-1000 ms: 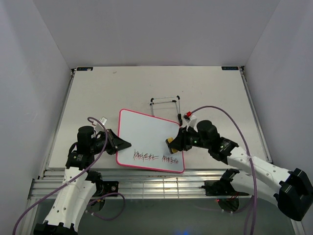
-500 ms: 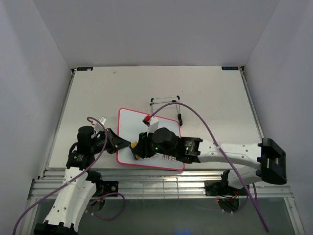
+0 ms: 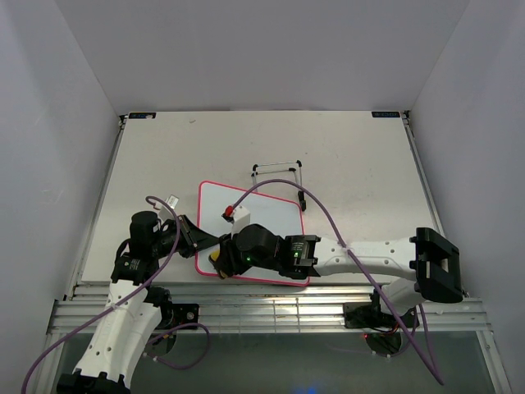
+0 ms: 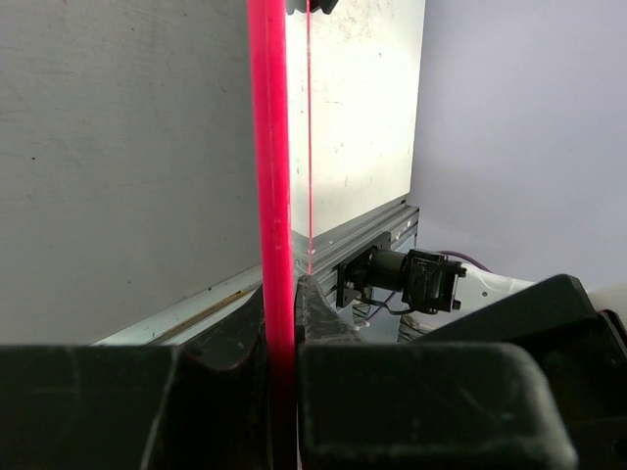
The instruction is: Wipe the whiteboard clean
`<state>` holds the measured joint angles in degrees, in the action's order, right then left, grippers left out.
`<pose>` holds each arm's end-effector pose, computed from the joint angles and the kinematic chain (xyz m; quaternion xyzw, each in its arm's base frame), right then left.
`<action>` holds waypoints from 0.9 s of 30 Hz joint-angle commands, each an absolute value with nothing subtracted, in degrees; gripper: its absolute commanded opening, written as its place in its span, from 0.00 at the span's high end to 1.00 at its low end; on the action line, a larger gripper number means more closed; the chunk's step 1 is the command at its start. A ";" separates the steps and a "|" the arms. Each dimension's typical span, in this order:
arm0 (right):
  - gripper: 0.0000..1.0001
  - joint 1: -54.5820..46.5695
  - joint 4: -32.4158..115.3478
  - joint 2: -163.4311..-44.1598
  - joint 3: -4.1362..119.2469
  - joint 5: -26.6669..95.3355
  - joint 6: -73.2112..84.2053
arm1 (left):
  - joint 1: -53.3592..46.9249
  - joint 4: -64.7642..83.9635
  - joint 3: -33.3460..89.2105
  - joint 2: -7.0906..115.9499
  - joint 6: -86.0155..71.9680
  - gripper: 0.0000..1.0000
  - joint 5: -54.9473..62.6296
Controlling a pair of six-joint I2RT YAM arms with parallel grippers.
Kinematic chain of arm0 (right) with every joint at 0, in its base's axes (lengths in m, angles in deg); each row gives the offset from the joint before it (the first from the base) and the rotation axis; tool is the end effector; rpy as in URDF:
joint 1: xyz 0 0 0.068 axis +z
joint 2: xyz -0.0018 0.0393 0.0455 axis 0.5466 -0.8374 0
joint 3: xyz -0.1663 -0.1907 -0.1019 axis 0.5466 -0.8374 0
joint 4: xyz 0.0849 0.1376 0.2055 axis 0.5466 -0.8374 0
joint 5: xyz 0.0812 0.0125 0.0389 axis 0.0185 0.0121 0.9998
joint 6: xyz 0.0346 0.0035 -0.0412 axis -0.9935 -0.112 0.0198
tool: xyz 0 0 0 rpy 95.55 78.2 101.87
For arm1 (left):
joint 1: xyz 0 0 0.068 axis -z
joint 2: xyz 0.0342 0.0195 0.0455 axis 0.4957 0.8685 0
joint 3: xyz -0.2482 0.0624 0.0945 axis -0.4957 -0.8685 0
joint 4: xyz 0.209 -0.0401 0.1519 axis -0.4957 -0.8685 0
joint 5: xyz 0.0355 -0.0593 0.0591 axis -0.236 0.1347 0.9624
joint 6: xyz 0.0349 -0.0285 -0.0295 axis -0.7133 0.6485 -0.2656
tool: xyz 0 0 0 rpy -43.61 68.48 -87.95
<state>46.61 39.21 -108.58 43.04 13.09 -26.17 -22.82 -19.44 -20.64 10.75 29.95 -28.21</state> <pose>0.0696 0.3378 0.2784 -0.2418 0.8165 0.3895 0.3510 0.1256 -0.0384 0.2190 -0.1476 0.8350 -0.4720 0.2410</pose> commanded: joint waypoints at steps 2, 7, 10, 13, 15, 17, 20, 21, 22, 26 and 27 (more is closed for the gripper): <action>0.92 43.43 37.41 -107.88 39.58 10.87 -26.18 | -22.51 -16.32 -19.89 10.40 27.54 1.00 -27.27; 0.92 40.88 32.92 -106.83 37.04 9.11 -26.01 | -22.33 -16.32 -19.89 10.75 27.36 1.00 -27.71; 0.92 38.68 32.83 -104.90 32.91 10.78 -26.62 | -22.07 -16.41 -19.72 10.84 27.10 1.00 -27.80; 0.92 37.36 32.83 -103.05 30.44 12.01 -26.80 | -22.07 -16.32 -19.63 10.75 27.19 1.00 -27.80; 0.92 37.36 32.66 -102.87 31.66 13.50 -25.93 | -21.98 -16.23 -19.72 10.66 27.10 1.00 -27.80; 0.92 37.70 32.48 -104.18 33.50 15.52 -24.78 | -22.07 -15.97 -19.72 10.75 27.19 1.00 -28.06; 0.92 39.19 30.91 -107.77 39.21 19.65 -21.71 | -21.89 -15.80 -19.54 10.84 27.19 1.00 -28.41; 0.92 39.64 30.12 -108.84 42.71 20.79 -20.83 | -21.89 -15.80 -19.54 10.75 27.19 1.00 -28.50; 0.92 40.68 29.41 -109.89 44.48 21.41 -19.43 | -21.89 -15.71 -19.54 10.75 27.19 1.00 -28.68; 0.92 42.36 27.65 -114.64 50.90 24.67 -17.05 | -21.81 -15.62 -19.45 10.75 27.01 1.00 -29.03; 0.92 42.63 26.78 -115.34 52.05 24.76 -16.78 | -21.72 -15.62 -19.45 10.67 27.01 1.00 -29.12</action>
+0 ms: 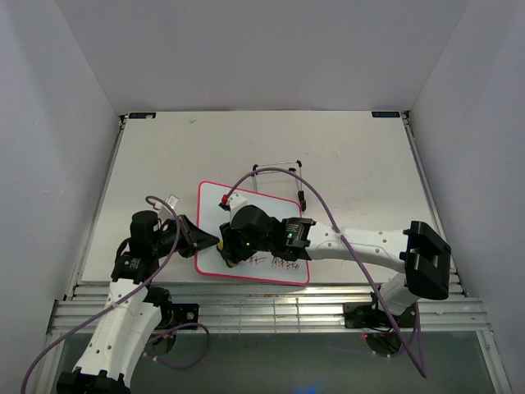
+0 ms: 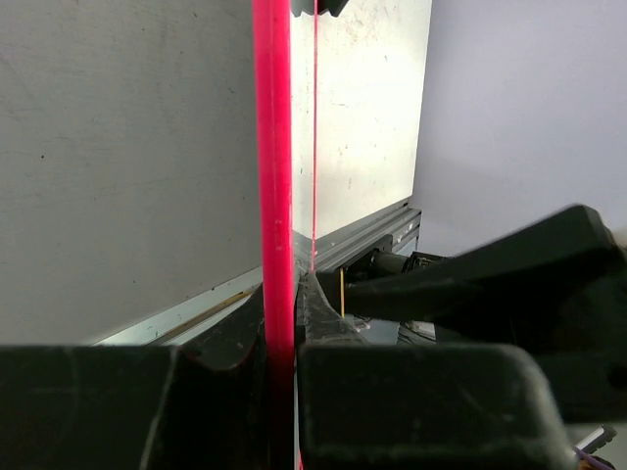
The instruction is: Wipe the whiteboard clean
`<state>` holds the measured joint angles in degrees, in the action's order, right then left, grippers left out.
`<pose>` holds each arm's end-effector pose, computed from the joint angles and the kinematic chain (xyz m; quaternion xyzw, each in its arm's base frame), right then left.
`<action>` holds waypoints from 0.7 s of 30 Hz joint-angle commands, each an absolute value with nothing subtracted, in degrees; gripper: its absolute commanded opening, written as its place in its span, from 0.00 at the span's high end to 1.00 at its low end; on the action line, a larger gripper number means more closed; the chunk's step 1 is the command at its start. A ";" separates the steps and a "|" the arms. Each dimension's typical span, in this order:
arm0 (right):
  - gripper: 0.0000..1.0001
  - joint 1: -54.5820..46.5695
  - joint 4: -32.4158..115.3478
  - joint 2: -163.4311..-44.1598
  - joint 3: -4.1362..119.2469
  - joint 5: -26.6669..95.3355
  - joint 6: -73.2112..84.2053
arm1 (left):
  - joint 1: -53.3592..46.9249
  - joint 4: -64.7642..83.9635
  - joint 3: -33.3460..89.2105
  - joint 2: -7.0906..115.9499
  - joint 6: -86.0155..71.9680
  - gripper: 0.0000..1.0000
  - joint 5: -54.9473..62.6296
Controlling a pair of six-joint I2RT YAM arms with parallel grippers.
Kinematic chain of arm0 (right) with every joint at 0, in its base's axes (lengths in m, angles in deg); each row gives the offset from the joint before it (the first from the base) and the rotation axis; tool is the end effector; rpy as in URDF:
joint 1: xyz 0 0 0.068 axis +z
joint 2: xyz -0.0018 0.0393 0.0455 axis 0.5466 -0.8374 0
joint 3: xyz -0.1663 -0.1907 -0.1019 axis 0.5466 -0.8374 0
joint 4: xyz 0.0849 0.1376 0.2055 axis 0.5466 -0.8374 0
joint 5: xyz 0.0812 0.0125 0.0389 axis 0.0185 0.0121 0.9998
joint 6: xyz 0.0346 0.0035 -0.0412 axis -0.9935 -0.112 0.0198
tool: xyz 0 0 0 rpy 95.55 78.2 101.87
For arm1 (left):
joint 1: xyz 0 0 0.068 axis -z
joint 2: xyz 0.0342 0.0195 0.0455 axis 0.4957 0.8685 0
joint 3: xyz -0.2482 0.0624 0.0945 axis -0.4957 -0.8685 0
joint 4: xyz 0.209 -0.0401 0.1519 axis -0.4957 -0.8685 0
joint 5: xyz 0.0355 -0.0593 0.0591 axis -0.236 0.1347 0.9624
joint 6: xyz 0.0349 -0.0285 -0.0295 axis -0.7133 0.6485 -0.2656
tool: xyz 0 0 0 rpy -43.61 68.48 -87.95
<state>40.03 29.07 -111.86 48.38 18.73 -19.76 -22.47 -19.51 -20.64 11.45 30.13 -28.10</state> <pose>0.1072 0.3374 0.2746 -0.2818 0.8423 0.3244 0.3256 0.1266 -0.0393 0.2176 -0.1498 0.8374 -0.4708 0.2339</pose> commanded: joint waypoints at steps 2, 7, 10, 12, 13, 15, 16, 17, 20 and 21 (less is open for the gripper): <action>0.92 43.07 26.33 -116.49 54.07 25.11 -16.25 | -21.72 -15.53 -19.45 10.66 27.01 1.00 -29.12; 0.92 41.41 26.33 -116.50 51.72 24.05 -16.60 | -21.72 -15.44 -19.36 10.58 26.92 1.00 -29.29; 0.92 38.34 26.33 -114.57 46.10 22.65 -18.36 | -21.63 -15.53 -19.36 10.49 26.84 1.00 -29.47; 0.92 36.49 26.59 -112.11 40.41 21.86 -20.11 | -21.63 -15.53 -19.45 10.31 26.92 1.00 -29.47; 0.92 35.00 26.85 -111.23 38.37 21.08 -20.82 | -21.54 -15.53 -19.63 10.23 26.84 1.00 -29.38; 0.92 33.50 27.90 -107.54 31.71 20.63 -22.31 | -21.54 -15.44 -19.89 10.14 27.10 1.00 -29.21; 0.92 32.01 28.78 -106.14 29.49 20.72 -23.80 | -21.54 -15.44 -20.15 10.05 27.27 1.00 -29.03; 0.92 31.38 29.92 -103.51 27.47 20.89 -24.33 | -21.54 -15.53 -20.24 10.05 27.36 1.00 -28.86; 0.92 30.06 31.07 -99.19 22.36 21.07 -26.01 | -21.54 -15.53 -20.51 10.14 27.54 1.00 -28.59; 0.92 30.06 31.68 -98.40 21.83 21.50 -26.36 | -21.46 -15.44 -20.42 10.22 27.45 1.00 -28.59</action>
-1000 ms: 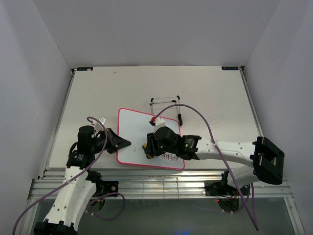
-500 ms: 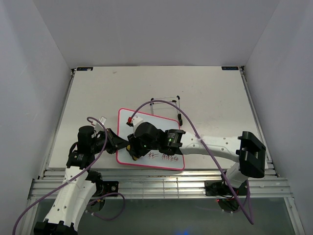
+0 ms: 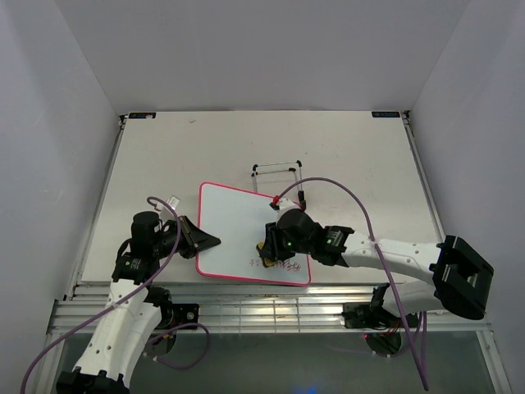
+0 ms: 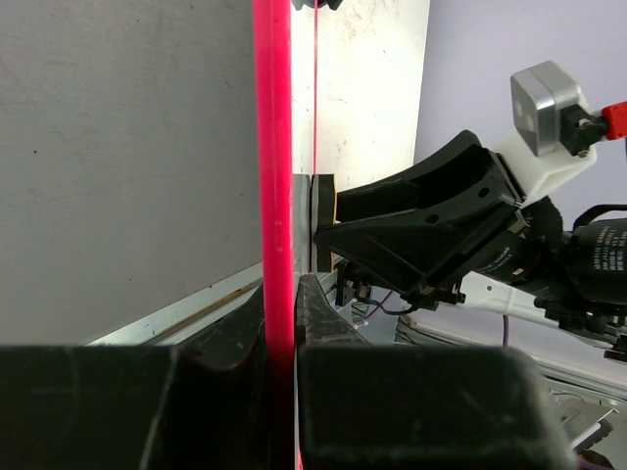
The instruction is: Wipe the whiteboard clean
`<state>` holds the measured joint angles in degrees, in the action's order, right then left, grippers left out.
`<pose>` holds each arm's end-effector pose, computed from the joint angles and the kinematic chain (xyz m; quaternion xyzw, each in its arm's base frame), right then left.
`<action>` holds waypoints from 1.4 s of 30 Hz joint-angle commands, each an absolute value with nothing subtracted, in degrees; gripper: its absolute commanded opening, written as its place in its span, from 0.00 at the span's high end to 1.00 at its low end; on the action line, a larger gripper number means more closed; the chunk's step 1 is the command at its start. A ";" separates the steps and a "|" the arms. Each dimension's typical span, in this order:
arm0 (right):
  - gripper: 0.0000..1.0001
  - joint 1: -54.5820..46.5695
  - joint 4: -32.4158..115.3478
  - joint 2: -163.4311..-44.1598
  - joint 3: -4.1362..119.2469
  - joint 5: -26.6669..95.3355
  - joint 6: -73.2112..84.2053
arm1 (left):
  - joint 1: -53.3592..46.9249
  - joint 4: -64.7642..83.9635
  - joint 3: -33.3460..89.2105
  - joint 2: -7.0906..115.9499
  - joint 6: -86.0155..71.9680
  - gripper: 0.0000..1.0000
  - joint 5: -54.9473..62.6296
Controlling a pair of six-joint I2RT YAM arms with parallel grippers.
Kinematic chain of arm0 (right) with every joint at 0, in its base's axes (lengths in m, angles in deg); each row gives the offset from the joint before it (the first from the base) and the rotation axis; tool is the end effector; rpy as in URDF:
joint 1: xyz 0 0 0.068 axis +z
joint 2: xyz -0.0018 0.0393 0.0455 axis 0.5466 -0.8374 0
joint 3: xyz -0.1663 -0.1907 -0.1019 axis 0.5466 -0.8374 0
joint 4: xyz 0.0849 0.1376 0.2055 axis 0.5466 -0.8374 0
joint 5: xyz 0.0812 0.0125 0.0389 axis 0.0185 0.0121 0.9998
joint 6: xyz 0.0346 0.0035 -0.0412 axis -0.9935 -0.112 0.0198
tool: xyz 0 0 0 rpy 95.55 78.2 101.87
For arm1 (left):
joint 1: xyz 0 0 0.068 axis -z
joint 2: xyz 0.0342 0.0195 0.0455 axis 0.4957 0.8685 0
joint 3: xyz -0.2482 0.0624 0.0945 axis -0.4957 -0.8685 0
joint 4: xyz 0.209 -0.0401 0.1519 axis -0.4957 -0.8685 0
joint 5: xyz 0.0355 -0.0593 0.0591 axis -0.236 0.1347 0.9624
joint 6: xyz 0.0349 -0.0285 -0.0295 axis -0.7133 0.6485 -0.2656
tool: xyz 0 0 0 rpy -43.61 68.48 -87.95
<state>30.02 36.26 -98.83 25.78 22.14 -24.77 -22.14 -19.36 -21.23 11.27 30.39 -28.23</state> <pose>0.1299 0.2504 0.2223 -0.1857 0.8791 0.3129 0.3080 0.1258 -0.0400 0.2147 -0.1497 0.8380 -0.4722 0.2291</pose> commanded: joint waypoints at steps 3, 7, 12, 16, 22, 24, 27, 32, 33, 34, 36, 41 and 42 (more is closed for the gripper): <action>0.92 31.55 37.48 -95.93 20.59 23.53 -29.16 | -21.37 -15.53 -20.42 10.31 27.71 1.00 -28.06; 0.92 37.25 39.86 -97.76 26.11 19.32 -32.24 | -21.45 -15.44 -20.42 10.23 28.07 1.00 -27.63; 0.92 40.69 46.10 -101.46 30.78 17.20 -34.97 | -21.45 -15.53 -20.33 10.66 28.15 1.00 -27.71; 0.92 42.71 45.49 -104.89 34.92 16.24 -35.23 | -21.37 -15.71 -20.33 10.49 28.42 1.00 -27.19; 0.92 40.26 44.87 -100.95 25.97 12.98 -38.31 | -21.37 -17.28 -19.37 10.22 27.89 1.00 -25.52; 0.92 38.34 44.00 -99.01 20.11 12.63 -38.84 | -21.37 -18.95 -18.66 10.31 26.93 1.00 -24.29; 0.92 35.09 43.73 -93.75 12.97 13.33 -41.21 | -21.37 -20.01 -17.87 9.96 26.31 1.00 -23.41; 0.92 28.84 42.42 -82.14 -2.59 17.63 -42.10 | -21.28 -20.98 -17.87 9.43 25.96 1.00 -22.79; 0.92 26.05 40.24 -79.95 -4.09 18.60 -41.57 | -21.37 -21.33 -17.87 9.26 25.87 1.00 -22.36; 0.92 24.63 39.17 -78.97 -5.15 19.65 -41.04 | -21.37 -21.51 -17.87 9.26 25.96 1.00 -22.18; 0.92 21.90 36.54 -76.96 -7.18 21.77 -39.38 | -21.37 -21.77 -17.78 9.17 25.87 1.00 -21.65; 0.92 19.35 33.36 -75.01 -8.32 22.56 -39.46 | -21.37 -23.70 -16.55 9.26 25.96 1.00 -19.37; 0.92 18.99 33.27 -74.49 -8.58 22.82 -39.46 | -21.28 -24.05 -16.29 9.26 25.96 1.00 -19.01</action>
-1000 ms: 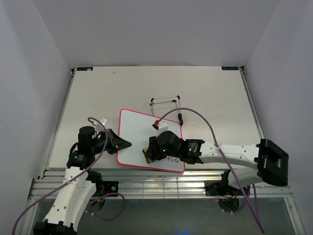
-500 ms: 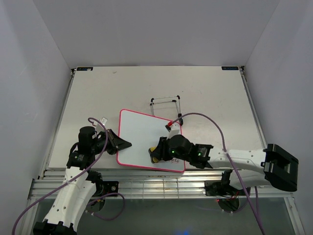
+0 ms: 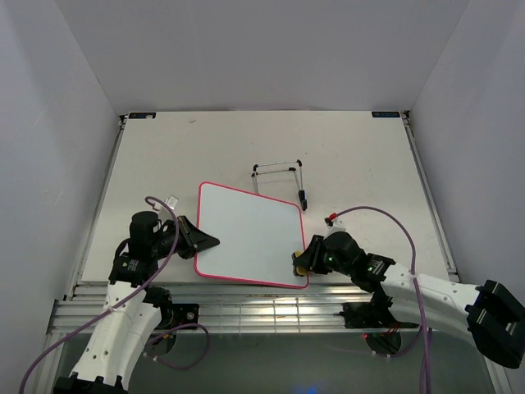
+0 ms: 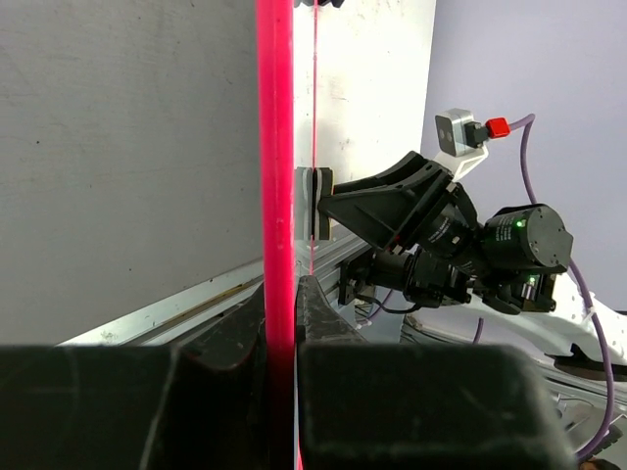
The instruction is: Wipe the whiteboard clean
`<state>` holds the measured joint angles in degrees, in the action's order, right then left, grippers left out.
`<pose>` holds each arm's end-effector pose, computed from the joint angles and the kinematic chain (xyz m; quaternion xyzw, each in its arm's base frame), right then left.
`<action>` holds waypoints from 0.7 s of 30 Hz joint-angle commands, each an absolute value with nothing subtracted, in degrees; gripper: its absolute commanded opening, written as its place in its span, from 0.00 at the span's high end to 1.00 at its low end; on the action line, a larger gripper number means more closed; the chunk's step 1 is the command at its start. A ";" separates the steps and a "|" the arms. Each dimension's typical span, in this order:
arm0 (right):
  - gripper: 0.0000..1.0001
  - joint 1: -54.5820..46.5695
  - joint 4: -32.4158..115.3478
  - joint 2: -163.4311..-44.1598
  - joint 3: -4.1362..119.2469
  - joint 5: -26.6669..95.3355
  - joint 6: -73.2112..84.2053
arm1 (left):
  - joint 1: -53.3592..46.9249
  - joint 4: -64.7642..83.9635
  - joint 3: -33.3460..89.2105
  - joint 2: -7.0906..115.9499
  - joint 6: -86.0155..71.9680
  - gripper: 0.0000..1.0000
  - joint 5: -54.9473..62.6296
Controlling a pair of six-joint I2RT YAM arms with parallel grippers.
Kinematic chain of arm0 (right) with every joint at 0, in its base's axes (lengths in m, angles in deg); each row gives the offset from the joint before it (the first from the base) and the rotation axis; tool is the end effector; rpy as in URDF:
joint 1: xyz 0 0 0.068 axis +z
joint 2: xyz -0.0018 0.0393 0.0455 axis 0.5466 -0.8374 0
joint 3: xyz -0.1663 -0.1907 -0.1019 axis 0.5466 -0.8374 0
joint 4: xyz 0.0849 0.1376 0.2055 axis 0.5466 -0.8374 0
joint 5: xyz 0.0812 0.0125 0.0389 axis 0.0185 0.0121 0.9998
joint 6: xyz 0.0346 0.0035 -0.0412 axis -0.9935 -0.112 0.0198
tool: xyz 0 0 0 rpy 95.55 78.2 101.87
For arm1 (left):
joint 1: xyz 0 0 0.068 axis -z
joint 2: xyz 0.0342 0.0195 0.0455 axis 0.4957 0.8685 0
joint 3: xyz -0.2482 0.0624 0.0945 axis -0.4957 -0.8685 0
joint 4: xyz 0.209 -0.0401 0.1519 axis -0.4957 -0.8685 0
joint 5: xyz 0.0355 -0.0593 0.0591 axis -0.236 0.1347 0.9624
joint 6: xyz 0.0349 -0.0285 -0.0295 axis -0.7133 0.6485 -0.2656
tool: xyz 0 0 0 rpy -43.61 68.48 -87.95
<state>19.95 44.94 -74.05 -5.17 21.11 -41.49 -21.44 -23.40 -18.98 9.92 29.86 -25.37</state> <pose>0.1069 0.1365 0.1508 0.0279 0.8880 0.3413 0.3070 0.1210 -0.0395 0.2239 -0.1549 0.8440 -0.4548 0.2385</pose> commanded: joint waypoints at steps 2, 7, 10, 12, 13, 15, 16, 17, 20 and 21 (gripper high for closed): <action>0.92 17.50 33.10 -73.87 -9.46 23.61 -39.46 | -21.37 -24.41 -16.20 9.43 25.87 1.00 -18.92; 0.92 15.91 30.82 -70.53 -8.42 22.22 -38.23 | -21.28 -24.15 -16.73 9.52 25.96 1.00 -19.71; 0.92 14.86 26.69 -69.56 -4.29 19.85 -35.95 | -21.37 -23.71 -16.73 9.61 25.78 1.00 -20.15; 0.92 13.98 23.96 -69.30 -1.57 18.70 -34.37 | -21.37 -23.62 -16.81 9.70 25.69 1.00 -20.33; 0.92 13.63 23.17 -69.38 1.32 17.56 -33.49 | -21.37 -23.62 -16.81 9.70 25.61 1.00 -20.50; 0.92 12.92 21.33 -70.08 4.58 16.68 -30.85 | -21.28 -23.35 -16.99 9.70 25.52 1.00 -21.21; 0.92 12.92 21.23 -70.44 7.56 16.59 -29.89 | -21.37 -23.18 -17.08 9.78 25.52 1.00 -21.47; 0.92 12.92 21.49 -70.87 8.89 17.02 -28.83 | -21.37 -22.83 -17.43 9.96 25.43 1.00 -21.99; 0.92 12.92 26.75 -73.50 12.50 23.42 -24.26 | -21.37 -21.87 -17.87 9.87 25.25 1.00 -23.75; 0.92 13.01 28.94 -74.12 13.03 25.70 -22.68 | -21.28 -21.69 -18.13 9.79 25.17 1.00 -24.28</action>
